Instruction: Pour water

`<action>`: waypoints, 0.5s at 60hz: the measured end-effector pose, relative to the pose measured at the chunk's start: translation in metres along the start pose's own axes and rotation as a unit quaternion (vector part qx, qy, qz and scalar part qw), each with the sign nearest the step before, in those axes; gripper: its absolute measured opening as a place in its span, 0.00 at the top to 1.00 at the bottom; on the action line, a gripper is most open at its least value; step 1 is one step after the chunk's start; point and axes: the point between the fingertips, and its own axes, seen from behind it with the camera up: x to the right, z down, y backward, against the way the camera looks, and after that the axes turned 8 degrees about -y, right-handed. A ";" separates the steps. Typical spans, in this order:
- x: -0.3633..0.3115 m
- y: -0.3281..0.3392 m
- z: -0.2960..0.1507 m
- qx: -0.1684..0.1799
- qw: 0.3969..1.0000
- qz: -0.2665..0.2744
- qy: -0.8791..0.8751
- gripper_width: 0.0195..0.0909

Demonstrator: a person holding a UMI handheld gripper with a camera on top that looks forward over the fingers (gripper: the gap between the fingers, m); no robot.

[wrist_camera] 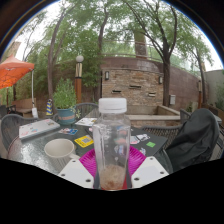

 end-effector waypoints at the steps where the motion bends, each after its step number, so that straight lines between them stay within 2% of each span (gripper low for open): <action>1: 0.002 -0.001 0.003 0.000 1.000 0.000 -0.002 0.75; 5: 0.013 -0.001 0.014 -0.002 1.000 0.002 -0.009 0.75; 7: 0.003 -0.009 0.022 -0.014 1.000 0.003 -0.010 0.74; 9: 0.006 -0.007 0.020 -0.004 1.000 0.000 -0.007 0.74; 19: 0.007 -0.008 0.022 0.008 1.000 0.008 -0.018 0.70; 24: 0.005 -0.008 0.018 0.009 1.000 0.017 -0.015 0.58; 26: 0.005 -0.009 0.021 -0.003 1.000 0.022 -0.018 0.52; 28: 0.007 -0.007 0.032 -0.028 0.999 0.029 -0.025 0.39; 30: 0.003 -0.002 0.041 -0.053 0.998 0.028 -0.031 0.20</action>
